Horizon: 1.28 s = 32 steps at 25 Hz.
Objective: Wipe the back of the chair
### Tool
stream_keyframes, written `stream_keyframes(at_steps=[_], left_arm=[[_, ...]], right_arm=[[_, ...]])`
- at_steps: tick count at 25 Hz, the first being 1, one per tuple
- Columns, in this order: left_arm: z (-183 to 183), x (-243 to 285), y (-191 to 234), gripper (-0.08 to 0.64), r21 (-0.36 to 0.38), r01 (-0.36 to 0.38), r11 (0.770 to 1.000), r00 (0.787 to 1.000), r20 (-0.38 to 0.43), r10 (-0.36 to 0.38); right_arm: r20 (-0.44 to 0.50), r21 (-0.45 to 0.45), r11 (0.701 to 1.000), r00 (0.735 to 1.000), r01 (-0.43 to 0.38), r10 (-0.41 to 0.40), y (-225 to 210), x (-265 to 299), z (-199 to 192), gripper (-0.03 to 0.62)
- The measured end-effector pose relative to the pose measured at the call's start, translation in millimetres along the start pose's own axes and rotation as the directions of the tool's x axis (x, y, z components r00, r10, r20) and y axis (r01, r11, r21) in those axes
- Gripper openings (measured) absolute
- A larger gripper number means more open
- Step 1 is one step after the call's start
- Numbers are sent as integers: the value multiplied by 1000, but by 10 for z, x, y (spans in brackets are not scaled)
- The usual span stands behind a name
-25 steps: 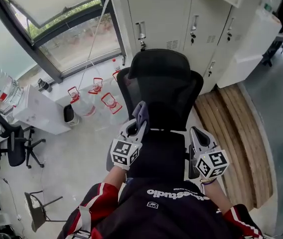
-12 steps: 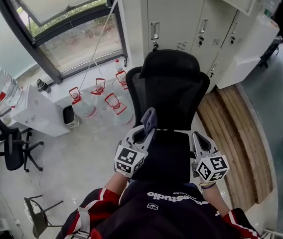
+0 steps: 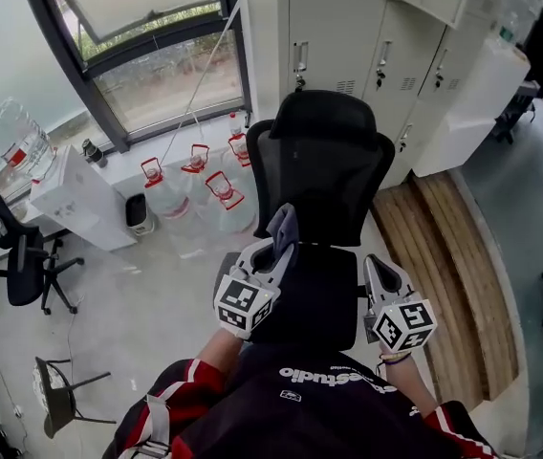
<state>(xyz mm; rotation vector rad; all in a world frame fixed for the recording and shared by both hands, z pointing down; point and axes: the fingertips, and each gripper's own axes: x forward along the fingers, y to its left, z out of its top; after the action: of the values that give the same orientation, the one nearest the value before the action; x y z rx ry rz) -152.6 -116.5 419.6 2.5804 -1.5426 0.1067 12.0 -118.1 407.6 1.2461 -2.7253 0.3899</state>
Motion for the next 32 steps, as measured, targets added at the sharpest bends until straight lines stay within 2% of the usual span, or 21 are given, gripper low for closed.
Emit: stream_keyframes(at_steps=[4, 8, 14, 18, 25, 32], left_arm=[[-71, -270, -761, 61, -31, -11, 999, 1000, 10, 11], [-265, -537, -1621, 61, -59, -18, 998, 1000, -10, 17], [-473, -956, -2535, 61, -43, -31, 999, 998, -63, 29], [-429, -1180, -2819, 61, -24, -30, 999, 997, -76, 28], [-429, -1640, -3087, 61, -23, -20, 1000, 998, -60, 19], [-577, -2640, -3133, 61, -37, -45, 998, 998, -40, 43]], right_arm=[[2, 9, 1000, 1000, -18, 18, -49, -803, -203, 15], [-7, 51, 999, 1000, 7, -7, -331, -1686, -556, 15], [-48, 113, 993, 998, 37, -31, -587, -2596, -1040, 15], [-35, 113, 993, 999, 20, -17, -479, -2887, -1067, 15], [-19, 123, 992, 1000, -6, 8, 22, -3246, -1157, 15], [-27, 78, 997, 999, -18, 20, 860, -3606, -1310, 15]])
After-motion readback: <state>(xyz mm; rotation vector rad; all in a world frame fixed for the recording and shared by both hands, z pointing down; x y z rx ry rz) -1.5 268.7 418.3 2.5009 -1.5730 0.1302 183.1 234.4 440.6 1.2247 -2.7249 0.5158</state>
